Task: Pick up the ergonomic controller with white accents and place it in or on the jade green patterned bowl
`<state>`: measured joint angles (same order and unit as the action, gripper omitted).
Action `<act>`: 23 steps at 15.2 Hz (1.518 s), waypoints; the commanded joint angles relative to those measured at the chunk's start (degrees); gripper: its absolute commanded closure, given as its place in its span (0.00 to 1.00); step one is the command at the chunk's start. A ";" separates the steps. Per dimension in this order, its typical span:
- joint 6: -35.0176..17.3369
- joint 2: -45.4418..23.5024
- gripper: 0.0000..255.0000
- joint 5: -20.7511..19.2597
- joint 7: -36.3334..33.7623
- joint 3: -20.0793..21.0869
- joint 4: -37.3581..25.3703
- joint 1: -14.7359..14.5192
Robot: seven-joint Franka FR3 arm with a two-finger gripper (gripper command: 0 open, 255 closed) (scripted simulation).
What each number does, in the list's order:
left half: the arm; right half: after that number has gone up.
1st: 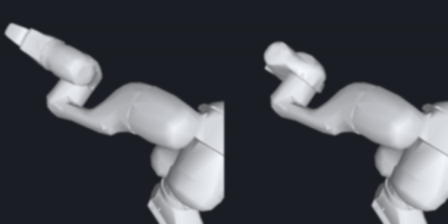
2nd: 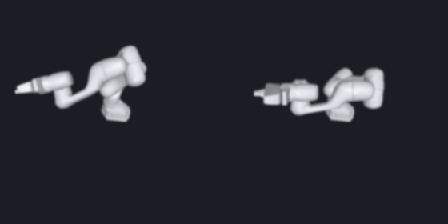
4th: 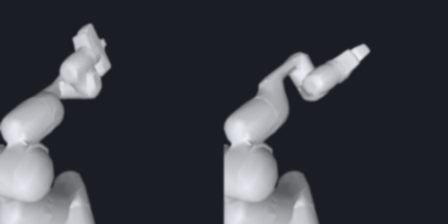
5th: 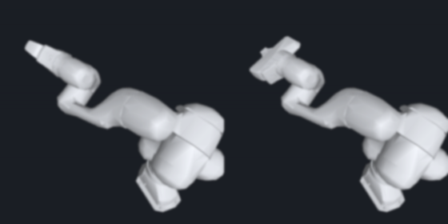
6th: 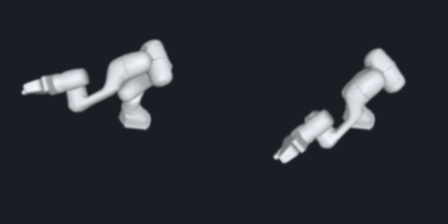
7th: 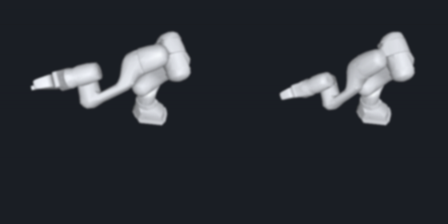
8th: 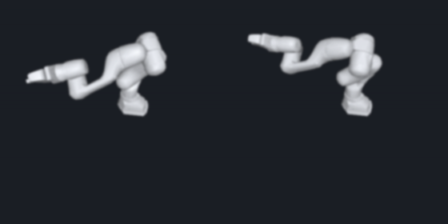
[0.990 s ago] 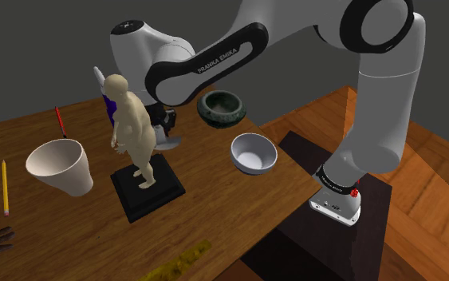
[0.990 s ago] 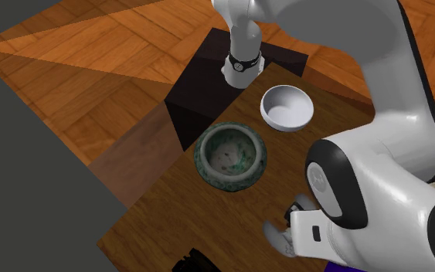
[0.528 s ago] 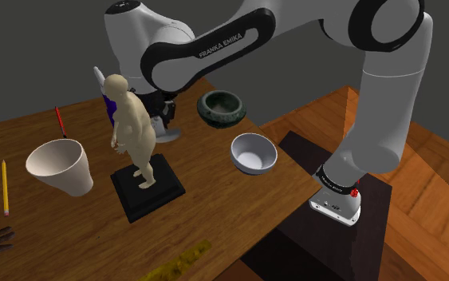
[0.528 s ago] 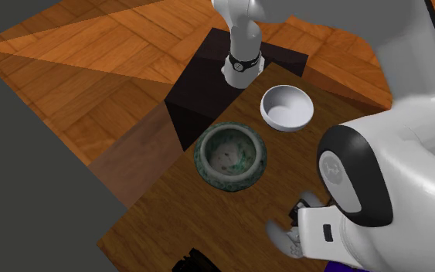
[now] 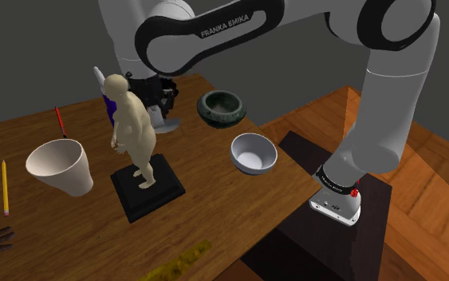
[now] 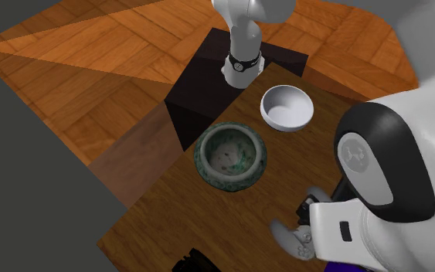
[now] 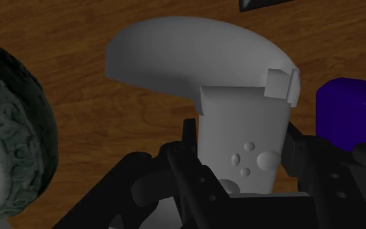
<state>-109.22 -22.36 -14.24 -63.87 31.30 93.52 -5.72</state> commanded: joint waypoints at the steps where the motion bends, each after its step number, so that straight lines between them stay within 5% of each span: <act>1: 1.52 0.26 1.00 0.24 0.29 0.10 -1.32 -0.02; 16: 12.11 1.60 1.00 1.36 1.52 0.73 -10.87 -0.69; 23: 5.47 17.82 1.00 9.38 11.04 -0.48 9.14 8.30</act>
<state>-103.17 -6.97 -6.11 -54.39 31.12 100.11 1.53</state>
